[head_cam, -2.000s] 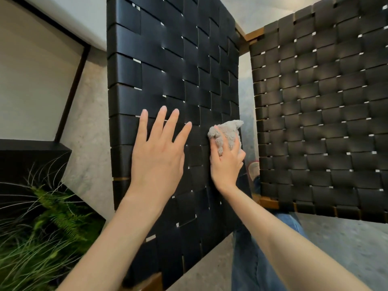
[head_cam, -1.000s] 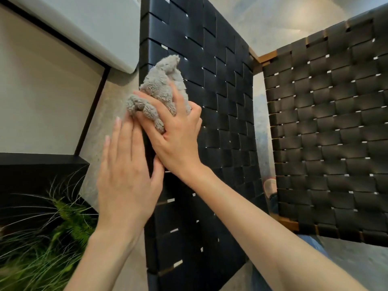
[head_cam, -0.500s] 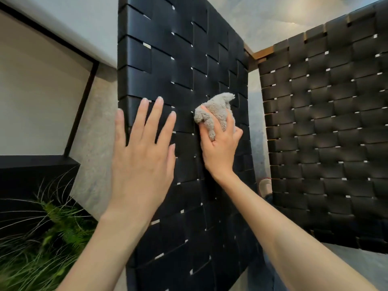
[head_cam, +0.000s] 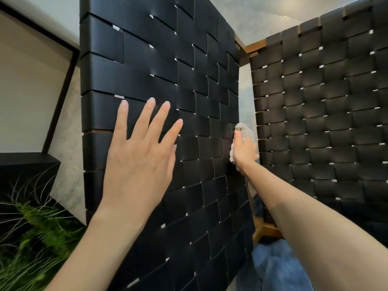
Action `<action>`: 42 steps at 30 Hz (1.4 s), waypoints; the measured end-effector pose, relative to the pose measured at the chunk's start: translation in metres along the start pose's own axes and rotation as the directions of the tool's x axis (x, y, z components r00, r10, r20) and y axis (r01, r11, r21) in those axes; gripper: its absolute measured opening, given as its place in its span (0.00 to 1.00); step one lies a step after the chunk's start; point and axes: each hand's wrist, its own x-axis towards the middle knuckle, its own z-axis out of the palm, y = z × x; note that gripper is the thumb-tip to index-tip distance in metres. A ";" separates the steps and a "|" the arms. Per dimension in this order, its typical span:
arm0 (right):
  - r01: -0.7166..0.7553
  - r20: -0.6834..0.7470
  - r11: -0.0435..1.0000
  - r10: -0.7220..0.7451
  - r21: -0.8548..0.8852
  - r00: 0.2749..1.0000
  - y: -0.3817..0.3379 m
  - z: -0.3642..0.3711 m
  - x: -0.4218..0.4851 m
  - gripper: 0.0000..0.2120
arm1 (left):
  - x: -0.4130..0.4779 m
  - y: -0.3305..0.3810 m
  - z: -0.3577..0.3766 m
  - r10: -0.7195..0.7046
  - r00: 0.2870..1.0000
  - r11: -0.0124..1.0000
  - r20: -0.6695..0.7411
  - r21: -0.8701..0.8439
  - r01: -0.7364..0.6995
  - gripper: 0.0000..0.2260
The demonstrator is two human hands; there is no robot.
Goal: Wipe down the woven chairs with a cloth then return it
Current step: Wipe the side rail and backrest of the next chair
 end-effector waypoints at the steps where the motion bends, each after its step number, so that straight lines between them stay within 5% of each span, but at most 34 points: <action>1: 0.009 -0.010 1.000 -0.009 -0.001 1.000 0.001 -0.001 -0.001 0.26 | 0.000 0.000 0.000 0.003 1.000 1.000 -0.004 -0.006 -0.003 0.22; 7: 0.328 -0.052 0.939 -0.325 0.104 0.944 -0.025 0.009 -0.056 0.27 | -0.009 -0.006 -0.007 0.031 0.998 0.994 -0.055 -0.106 -0.037 0.22; 13: 0.725 -0.077 0.644 -0.732 0.245 0.677 -0.116 0.013 -0.144 0.15 | -0.025 -0.034 -0.022 -0.188 0.977 0.956 -0.103 -0.247 0.158 0.29; 17: 0.832 -0.101 0.500 -0.840 0.239 0.534 -0.187 0.022 -0.172 0.16 | -0.018 -0.055 -0.028 -0.342 0.940 0.733 -0.015 -0.630 0.257 0.28; 22: 0.885 -0.162 0.465 -0.871 0.028 0.463 -0.222 0.028 -0.176 0.21 | 0.004 -0.069 -0.029 -0.352 0.934 0.742 -0.057 -0.625 0.242 0.27; 26: 0.792 -0.225 0.609 -0.765 0.052 0.603 -0.198 0.030 -0.148 0.21 | 0.027 -0.069 -0.034 -0.298 0.951 0.818 -0.076 -0.535 0.214 0.29; 31: 0.609 -0.194 0.790 -0.588 0.070 0.785 -0.154 0.020 -0.084 0.21 | 0.051 -0.058 -0.029 -0.140 0.984 0.974 -0.109 -0.195 0.117 0.27; 33: 0.491 -0.151 0.869 -0.479 0.057 0.865 -0.136 0.015 -0.055 0.28 | 0.061 -0.054 -0.024 -0.082 0.993 0.992 -0.080 -0.104 0.074 0.25; 42: 0.158 -0.096 0.987 -0.155 0.021 0.983 -0.083 0.013 0.027 0.28 | 0.065 -0.050 -0.019 -0.058 0.998 0.995 -0.013 0.084 0.059 0.22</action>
